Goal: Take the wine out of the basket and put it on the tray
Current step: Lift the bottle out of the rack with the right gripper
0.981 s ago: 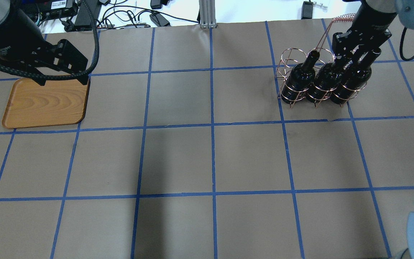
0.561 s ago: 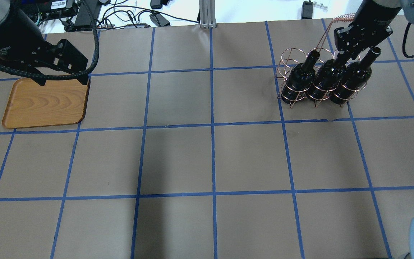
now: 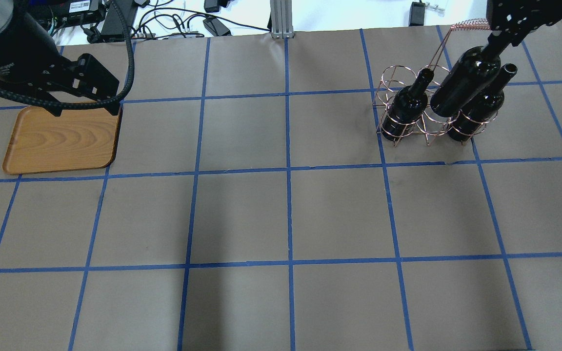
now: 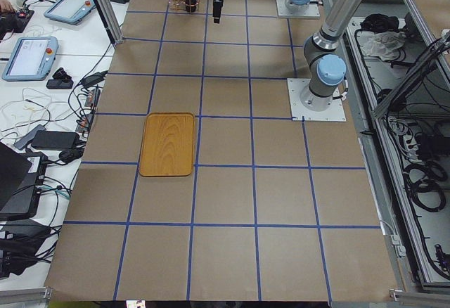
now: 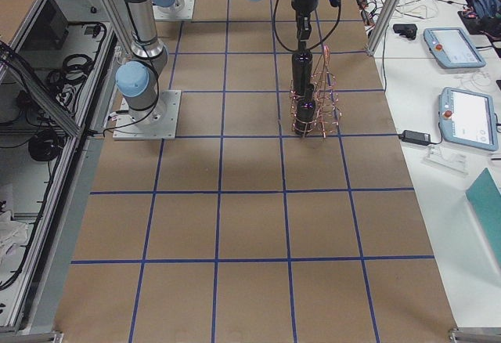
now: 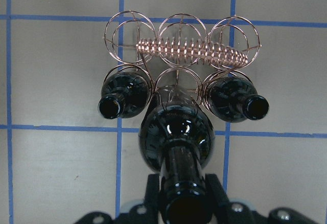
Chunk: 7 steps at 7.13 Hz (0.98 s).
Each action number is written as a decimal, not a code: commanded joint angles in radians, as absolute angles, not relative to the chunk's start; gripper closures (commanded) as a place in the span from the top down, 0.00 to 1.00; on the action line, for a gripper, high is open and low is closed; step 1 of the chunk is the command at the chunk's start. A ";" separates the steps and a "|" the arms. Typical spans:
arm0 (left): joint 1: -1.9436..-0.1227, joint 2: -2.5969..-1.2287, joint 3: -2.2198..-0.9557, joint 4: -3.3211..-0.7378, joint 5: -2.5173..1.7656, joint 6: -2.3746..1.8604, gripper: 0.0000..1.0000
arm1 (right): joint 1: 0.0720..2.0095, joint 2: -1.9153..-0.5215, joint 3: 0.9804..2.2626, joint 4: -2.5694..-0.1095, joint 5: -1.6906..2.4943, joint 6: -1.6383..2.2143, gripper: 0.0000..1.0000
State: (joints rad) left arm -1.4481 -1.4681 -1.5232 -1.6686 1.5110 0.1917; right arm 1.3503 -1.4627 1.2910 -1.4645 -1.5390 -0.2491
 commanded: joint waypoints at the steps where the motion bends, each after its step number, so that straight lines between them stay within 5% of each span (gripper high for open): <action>1: -1.448 -1.468 -1.523 -1.669 1.511 0.192 1.00 | 1.424 -1.503 1.325 -1.353 -1.537 -0.171 0.08; 7: -1.447 -1.468 -1.525 -1.671 1.511 0.192 1.00 | 2.041 -1.379 1.417 -1.617 -1.587 0.557 0.08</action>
